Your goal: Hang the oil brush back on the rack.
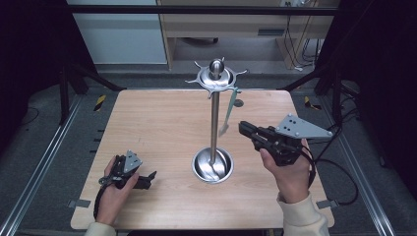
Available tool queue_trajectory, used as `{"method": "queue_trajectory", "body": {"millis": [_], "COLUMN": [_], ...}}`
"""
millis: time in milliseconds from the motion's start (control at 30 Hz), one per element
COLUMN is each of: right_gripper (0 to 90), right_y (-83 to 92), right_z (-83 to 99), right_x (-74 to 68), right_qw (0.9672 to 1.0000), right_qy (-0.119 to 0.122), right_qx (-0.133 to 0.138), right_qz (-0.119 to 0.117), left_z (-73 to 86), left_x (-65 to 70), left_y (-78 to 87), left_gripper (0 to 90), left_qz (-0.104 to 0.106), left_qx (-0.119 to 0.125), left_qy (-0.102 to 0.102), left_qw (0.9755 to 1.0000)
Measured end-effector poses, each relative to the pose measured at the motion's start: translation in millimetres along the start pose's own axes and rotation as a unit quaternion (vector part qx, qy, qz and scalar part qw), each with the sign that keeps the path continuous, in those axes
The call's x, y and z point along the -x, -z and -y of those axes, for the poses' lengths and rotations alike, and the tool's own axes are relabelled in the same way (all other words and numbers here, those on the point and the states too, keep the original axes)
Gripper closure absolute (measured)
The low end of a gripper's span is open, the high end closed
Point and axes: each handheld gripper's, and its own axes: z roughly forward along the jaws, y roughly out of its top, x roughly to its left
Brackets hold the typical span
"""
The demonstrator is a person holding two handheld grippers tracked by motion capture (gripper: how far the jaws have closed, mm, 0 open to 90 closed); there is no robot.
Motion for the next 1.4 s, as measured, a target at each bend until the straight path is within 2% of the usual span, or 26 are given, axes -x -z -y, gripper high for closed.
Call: {"method": "queue_trajectory", "body": {"millis": [33, 67, 233, 333, 367, 467, 867, 1033, 1267, 1400], "right_gripper": [83.5, 83.5, 77.2, 67.5, 64.0, 56.5, 35.0, 26.2, 16.4, 11.4], "right_y": [4.1, 4.1, 14.6, 15.3, 13.8, 12.2, 0.7, -3.6, -5.6, -5.0], "right_z": [-2.3, -2.3, -6.9, -5.2, -3.0, -0.5, 11.2, 16.2, 22.2, 25.0], "right_x": [1.4, 1.4, 7.1, 13.3, 17.5, 21.4, 35.1, 40.3, 47.6, 52.0], "right_qw": [0.9998, 0.9998, 0.9979, 0.9956, 0.9937, 0.9919, 0.9879, 0.9841, 0.9797, 0.9790], "right_qy": [0.004, 0.004, 0.006, 0.005, 0.000, -0.004, -0.021, -0.028, -0.023, -0.022], "right_qx": [-0.002, -0.002, -0.002, -0.015, -0.028, -0.036, -0.080, -0.099, -0.110, -0.106], "right_qz": [0.019, 0.019, 0.065, 0.092, 0.109, 0.121, 0.131, 0.145, 0.166, 0.173], "left_z": [0.0, 0.0, 0.1, -0.1, 0.0, 0.0, 0.0, -0.2, -0.3, -0.1], "left_x": [0.0, 0.1, 0.6, 0.8, 0.9, 0.7, 1.3, 0.9, 1.2, 1.4], "left_y": [-0.1, -0.2, -0.6, -0.7, -0.7, -0.7, -1.1, -0.8, -0.6, -1.0], "left_gripper": [2.6, 2.6, 2.6, 2.7, 2.7, 2.7, 2.7, 2.8, 2.8, 2.8], "left_qz": [0.000, 0.000, 0.000, 0.001, 0.001, 0.001, 0.003, 0.004, 0.004, 0.004], "left_qx": [0.000, 0.000, 0.001, 0.002, 0.002, 0.002, 0.000, -0.005, -0.001, 0.000], "left_qy": [0.000, 0.000, 0.002, 0.002, 0.002, 0.003, 0.002, -0.005, -0.002, 0.001], "left_qw": [1.0000, 1.0000, 1.0000, 1.0000, 1.0000, 1.0000, 1.0000, 1.0000, 1.0000, 1.0000]}}
